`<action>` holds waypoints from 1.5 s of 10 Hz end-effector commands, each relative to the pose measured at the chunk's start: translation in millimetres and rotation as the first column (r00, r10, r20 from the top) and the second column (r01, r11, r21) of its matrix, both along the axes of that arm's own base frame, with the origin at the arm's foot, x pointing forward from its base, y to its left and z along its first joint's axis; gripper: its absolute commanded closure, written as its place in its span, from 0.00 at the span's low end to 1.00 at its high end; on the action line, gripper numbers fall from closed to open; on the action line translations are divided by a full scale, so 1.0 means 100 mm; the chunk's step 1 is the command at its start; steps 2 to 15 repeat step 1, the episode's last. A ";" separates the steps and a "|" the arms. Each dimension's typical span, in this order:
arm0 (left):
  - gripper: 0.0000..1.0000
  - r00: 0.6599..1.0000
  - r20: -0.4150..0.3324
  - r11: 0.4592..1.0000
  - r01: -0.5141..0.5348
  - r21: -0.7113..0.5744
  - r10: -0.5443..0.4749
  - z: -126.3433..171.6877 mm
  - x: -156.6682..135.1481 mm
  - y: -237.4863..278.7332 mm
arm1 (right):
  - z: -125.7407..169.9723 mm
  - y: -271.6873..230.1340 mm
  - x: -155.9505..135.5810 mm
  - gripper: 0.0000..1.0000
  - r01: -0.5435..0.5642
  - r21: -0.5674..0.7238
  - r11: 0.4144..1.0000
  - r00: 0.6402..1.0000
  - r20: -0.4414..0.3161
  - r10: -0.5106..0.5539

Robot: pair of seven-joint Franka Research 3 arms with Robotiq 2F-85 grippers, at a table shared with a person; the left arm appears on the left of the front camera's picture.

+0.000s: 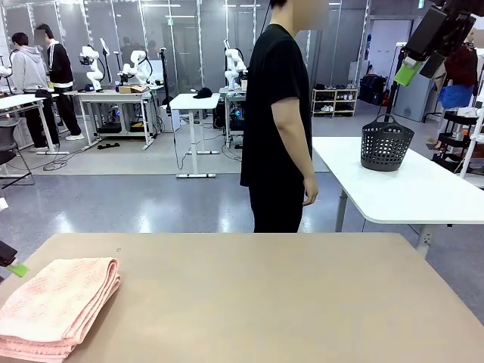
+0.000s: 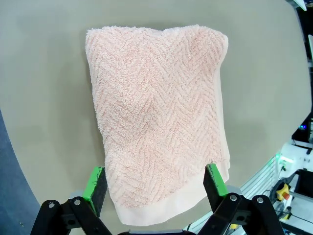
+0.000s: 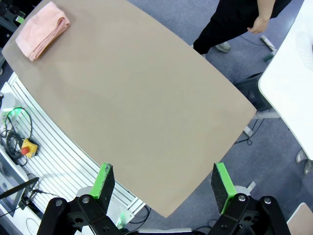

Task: Fold the towel.
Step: Pick up the 100 cm Hotel Towel and place it on the left side of the table.

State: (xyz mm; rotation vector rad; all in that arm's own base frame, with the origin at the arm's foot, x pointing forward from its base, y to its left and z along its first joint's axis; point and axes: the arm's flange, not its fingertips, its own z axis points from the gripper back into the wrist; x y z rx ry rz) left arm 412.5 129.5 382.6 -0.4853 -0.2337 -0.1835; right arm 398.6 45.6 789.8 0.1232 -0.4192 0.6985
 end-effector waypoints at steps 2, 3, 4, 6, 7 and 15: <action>0.00 1.000 0.007 1.000 0.010 0.010 -0.010 0.00 0.03 0.02 | 0.01 0.00 -0.01 0.00 0.003 -0.006 1.000 1.000 -0.004 -0.004; 0.00 1.000 0.007 1.000 0.010 0.010 -0.010 0.00 0.03 0.02 | 0.01 0.00 -0.01 0.00 0.003 -0.006 1.000 1.000 -0.004 -0.004; 0.00 1.000 0.007 1.000 0.010 0.010 -0.010 0.00 0.03 0.02 | 0.01 0.00 -0.01 0.00 0.003 -0.006 1.000 1.000 -0.004 -0.004; 0.00 1.000 0.007 1.000 0.010 0.010 -0.010 0.00 0.03 0.02 | 0.01 0.00 -0.01 0.00 0.003 -0.006 1.000 1.000 -0.004 -0.004; 0.00 1.000 0.007 1.000 0.010 0.010 -0.010 0.00 0.03 0.02 | 0.01 0.00 -0.01 0.00 0.003 -0.006 1.000 1.000 -0.004 -0.004; 0.00 1.000 0.007 1.000 0.010 0.010 -0.010 0.00 0.03 0.02 | 0.01 0.00 -0.01 0.00 0.003 -0.006 1.000 1.000 -0.004 -0.004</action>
